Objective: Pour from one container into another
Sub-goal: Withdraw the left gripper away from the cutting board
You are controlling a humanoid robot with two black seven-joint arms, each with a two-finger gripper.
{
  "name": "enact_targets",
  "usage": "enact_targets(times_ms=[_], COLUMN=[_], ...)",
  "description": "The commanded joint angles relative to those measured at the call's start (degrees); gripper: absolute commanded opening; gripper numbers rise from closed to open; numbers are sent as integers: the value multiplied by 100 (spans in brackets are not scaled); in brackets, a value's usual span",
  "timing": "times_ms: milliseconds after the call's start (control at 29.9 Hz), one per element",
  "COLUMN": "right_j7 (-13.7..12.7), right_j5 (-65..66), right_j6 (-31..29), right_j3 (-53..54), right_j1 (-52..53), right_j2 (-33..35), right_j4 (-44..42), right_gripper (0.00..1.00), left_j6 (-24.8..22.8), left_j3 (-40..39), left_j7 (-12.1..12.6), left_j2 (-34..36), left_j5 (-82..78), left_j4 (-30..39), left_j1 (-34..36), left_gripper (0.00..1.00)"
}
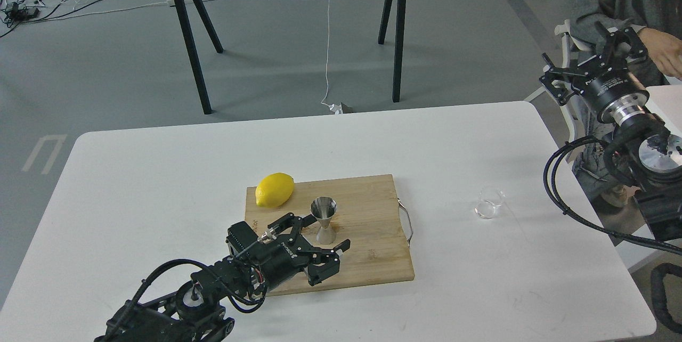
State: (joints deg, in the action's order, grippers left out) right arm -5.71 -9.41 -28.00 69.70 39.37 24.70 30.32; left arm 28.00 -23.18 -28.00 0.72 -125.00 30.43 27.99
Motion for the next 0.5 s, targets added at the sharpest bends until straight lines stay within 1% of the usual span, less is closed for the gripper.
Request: enact_targets(times_ms=[0,268,468], right_j7=[0,0,0], right_j5=[0,0,-9], right_j6=[0,0,0], right_j3=[8,8,8], right_j1=[0,0,0], right_j2=[9,9,9], right_j4=[0,0,0], right_gripper=[99,99,99], left_j6=[0,0,0], left_j3=[-11,-64,-64], left_j7=[0,0,0], left_j2=[129,428,700], left_j5=[2,2,46], left_j4=[-2,33,349], left_j1=[-4,-13,-188], left_gripper=[98,98,98])
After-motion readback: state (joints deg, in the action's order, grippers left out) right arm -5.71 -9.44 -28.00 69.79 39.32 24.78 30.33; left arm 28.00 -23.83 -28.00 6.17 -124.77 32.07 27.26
